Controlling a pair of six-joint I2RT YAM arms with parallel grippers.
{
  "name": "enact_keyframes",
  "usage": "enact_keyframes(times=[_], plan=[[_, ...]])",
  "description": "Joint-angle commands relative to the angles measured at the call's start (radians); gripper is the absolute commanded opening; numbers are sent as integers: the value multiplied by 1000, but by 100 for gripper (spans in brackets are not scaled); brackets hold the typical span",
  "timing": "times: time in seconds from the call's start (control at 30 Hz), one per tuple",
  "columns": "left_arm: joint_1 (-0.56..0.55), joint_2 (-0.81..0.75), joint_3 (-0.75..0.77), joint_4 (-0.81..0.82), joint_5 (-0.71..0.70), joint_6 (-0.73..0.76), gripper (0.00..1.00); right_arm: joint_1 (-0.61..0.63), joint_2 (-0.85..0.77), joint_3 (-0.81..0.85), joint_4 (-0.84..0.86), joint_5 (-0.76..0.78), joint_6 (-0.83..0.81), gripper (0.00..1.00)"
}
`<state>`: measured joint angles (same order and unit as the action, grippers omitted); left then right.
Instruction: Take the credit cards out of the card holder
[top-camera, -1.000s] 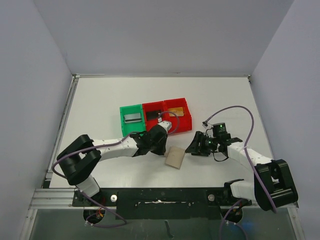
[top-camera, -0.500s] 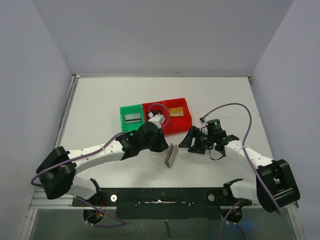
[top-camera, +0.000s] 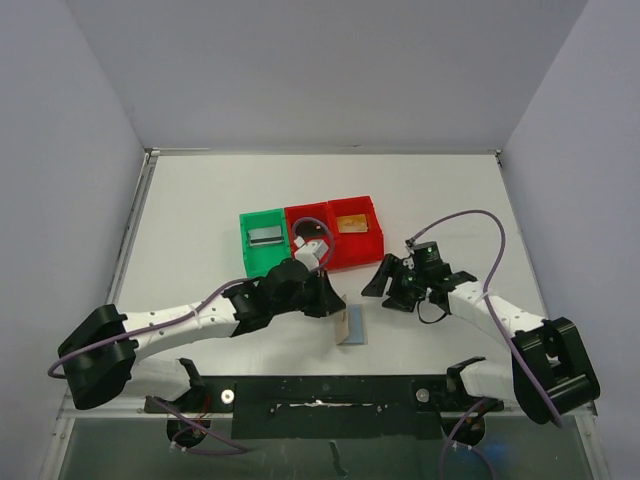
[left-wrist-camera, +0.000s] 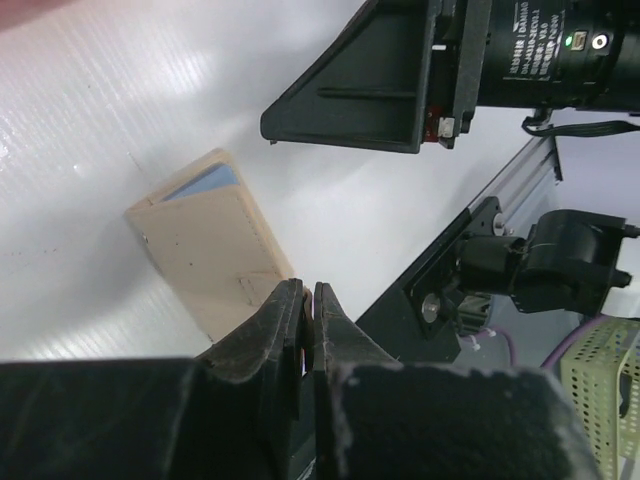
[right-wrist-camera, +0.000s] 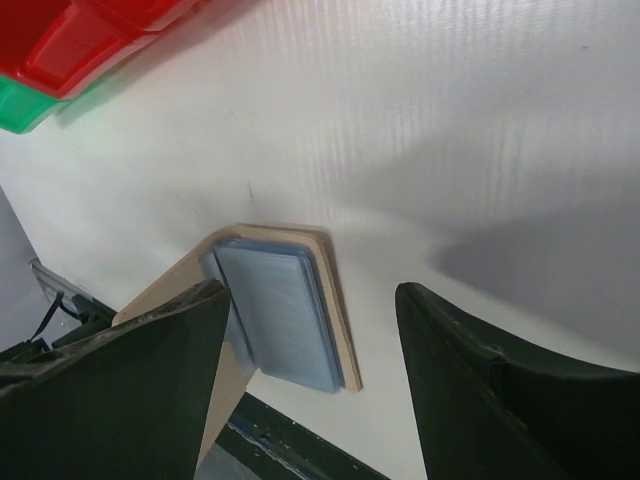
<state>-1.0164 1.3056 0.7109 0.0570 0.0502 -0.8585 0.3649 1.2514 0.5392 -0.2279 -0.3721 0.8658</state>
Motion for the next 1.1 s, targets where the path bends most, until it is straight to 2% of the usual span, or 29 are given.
enact_keyframes(times=[0.0,0.23,0.33,0.43,0.63,0.83,1.07], plan=[[2,-52,8,94,-13,-26,0,-19,-66,34,-41,65,-8,69],[2,-125,-49,-99,-185,-87,0,-17,-128,16,5,-10,-13,71],[2,-165,-100,-186,-238,-104,0,-10,-148,-14,45,-37,10,77],[2,-198,-147,-237,-262,-120,0,2,-156,-36,74,-56,34,78],[3,-229,-214,-308,-282,-155,0,63,-136,-45,91,-58,56,75],[2,-235,-269,-283,-268,-176,0,146,-85,-32,113,-44,63,67],[1,-221,-280,-248,-252,-178,0,235,16,25,66,25,45,57]])
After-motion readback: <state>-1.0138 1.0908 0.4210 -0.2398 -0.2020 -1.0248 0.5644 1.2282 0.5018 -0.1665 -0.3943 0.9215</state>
